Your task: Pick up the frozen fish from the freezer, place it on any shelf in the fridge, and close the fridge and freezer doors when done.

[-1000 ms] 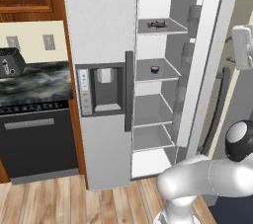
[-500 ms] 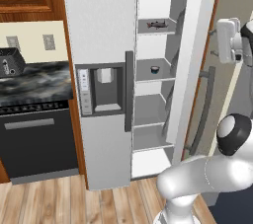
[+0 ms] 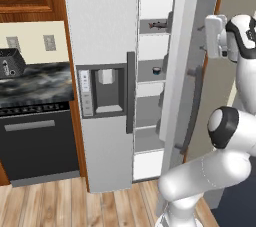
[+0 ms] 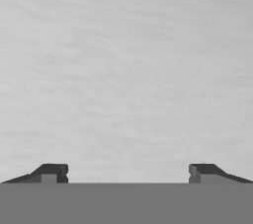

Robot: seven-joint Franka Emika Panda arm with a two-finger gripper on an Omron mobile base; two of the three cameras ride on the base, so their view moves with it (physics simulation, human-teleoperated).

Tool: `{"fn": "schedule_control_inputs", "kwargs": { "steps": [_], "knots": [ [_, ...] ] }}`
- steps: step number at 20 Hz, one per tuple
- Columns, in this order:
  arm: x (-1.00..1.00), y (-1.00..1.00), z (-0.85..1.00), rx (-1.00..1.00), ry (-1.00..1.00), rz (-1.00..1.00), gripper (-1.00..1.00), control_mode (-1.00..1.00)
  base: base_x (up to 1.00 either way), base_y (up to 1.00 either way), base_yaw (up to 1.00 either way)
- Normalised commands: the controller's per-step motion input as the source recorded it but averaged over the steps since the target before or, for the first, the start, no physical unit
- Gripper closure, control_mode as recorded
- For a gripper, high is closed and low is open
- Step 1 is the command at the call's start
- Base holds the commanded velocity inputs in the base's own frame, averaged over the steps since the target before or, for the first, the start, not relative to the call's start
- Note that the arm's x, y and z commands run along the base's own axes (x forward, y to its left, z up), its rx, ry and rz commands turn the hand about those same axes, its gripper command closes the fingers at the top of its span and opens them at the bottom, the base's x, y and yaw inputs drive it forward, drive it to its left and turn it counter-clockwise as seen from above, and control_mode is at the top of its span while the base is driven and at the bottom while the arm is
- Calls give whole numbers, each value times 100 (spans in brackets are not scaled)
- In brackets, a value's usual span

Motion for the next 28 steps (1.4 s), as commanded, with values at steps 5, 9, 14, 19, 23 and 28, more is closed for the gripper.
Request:
{"fn": "schedule_control_inputs", "kwargs": {
  "steps": [5, 9, 14, 19, 23, 28],
  "knots": [
    [48, 37, 0, 0, -7, -2, -100, -100, 0, 0, 0],
    [43, 34, 0, 0, -10, -3, -100, -100, 0, 0, 0],
    [45, 33, 2, 0, -9, -5, -100, -100, 0, 0, 0],
    [55, 35, 0, 0, -8, -7, -100, -100, 0, 0, 0],
    [63, 32, 0, 0, -6, -8, -100, -100, 0, 0, 0],
    [63, 17, 3, -3, -3, -8, -100, -100, 0, 0, 0]
  ]
}}
